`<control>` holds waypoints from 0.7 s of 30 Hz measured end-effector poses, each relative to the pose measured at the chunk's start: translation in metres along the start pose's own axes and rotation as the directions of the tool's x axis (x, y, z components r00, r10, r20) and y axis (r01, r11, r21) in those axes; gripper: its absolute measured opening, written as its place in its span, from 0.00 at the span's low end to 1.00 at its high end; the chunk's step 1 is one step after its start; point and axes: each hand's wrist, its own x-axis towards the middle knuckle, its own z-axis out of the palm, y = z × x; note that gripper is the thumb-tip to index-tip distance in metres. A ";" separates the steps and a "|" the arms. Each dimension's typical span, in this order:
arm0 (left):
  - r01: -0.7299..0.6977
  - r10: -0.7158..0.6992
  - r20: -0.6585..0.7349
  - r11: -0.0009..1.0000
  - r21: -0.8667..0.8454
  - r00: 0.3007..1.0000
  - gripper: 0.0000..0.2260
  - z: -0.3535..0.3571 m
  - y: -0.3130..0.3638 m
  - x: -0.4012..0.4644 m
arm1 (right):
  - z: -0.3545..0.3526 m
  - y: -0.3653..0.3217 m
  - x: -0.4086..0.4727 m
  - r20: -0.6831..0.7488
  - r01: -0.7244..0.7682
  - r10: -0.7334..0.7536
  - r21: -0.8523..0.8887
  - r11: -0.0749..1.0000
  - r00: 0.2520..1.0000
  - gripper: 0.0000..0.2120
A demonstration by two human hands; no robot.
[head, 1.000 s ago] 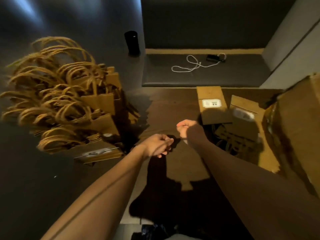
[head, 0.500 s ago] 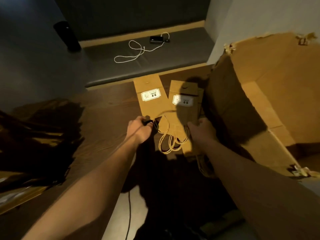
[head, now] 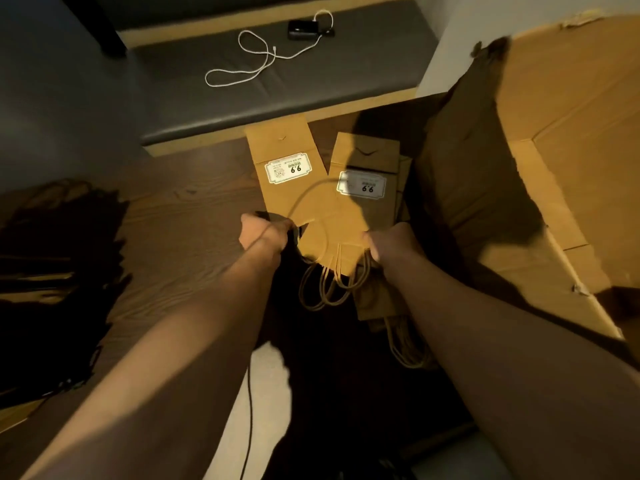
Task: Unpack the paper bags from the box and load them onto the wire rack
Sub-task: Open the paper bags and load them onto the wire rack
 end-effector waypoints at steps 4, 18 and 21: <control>0.070 -0.056 0.130 0.991 -0.112 0.990 0.05 -0.007 -0.004 0.004 | 0.001 -0.002 0.000 0.111 -0.069 0.058 0.093 0.993 0.992 0.22; -0.062 -0.082 0.340 0.918 0.393 0.937 0.07 -0.137 -0.079 0.015 | 0.030 -0.020 -0.056 0.426 0.035 -0.159 0.285 0.958 0.891 0.15; -0.002 -0.225 0.536 0.921 0.390 0.814 0.13 -0.157 -0.095 -0.010 | 0.062 0.000 -0.078 0.443 0.072 -0.029 -0.081 0.994 0.896 0.12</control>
